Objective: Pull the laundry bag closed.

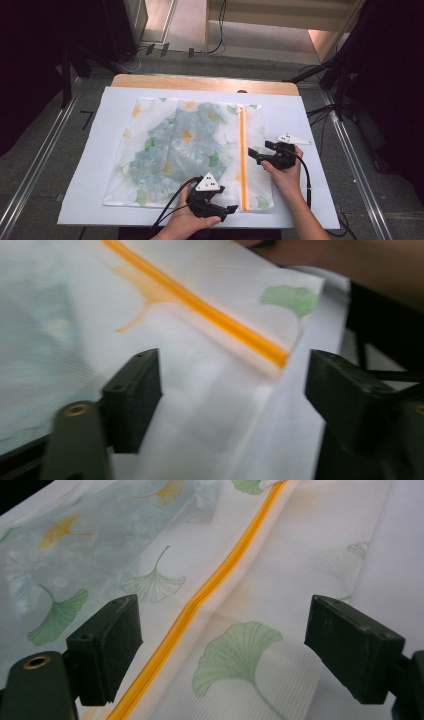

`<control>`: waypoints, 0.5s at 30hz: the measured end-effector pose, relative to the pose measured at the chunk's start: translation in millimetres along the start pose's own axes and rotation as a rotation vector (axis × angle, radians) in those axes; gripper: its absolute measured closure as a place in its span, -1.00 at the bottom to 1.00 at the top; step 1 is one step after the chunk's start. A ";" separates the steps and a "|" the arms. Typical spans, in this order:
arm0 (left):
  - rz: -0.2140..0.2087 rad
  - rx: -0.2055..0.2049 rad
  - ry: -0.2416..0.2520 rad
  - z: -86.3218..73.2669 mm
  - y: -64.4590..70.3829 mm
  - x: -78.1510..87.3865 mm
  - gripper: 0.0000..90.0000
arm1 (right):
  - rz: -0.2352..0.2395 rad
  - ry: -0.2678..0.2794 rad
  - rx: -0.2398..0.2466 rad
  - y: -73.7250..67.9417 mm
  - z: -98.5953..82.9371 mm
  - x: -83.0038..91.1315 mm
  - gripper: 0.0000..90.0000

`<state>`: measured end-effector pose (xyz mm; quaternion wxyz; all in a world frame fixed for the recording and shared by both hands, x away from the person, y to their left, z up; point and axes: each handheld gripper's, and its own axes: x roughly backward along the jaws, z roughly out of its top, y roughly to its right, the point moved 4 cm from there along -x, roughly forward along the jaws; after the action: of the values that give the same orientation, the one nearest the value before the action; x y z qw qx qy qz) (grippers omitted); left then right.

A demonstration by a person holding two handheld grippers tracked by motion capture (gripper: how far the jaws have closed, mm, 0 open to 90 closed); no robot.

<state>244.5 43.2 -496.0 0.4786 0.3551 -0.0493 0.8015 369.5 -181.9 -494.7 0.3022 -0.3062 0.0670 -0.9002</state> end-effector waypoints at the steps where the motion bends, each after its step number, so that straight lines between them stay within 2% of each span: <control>1: 0.017 0.005 0.004 -0.5 -4.7 3.1 -0.66 | -0.002 0.001 0.002 -1.7 -1.3 2.9 -0.67; 5: 0.038 0.042 0.034 -3.4 -23.5 17.4 -0.77 | 0.002 0.008 0.024 -8.9 -5.4 13.5 -0.68; 9: 0.029 0.073 0.076 -4.3 -38.0 33.0 -0.89 | -0.005 0.002 0.023 -8.1 -10.8 22.4 -0.67; 12: 0.049 0.061 0.098 -4.7 -47.1 45.5 -0.93 | -0.014 -0.001 0.015 -6.6 -16.9 31.1 -0.67; 15: 0.067 0.072 0.118 -5.5 -57.4 58.1 -0.94 | -0.016 -0.005 0.023 -5.8 -23.1 41.3 -0.67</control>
<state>270.8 118.9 -479.1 0.4403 0.3225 -0.0040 0.8379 327.0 -202.8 -490.4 0.2987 -0.3055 0.0531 -0.9026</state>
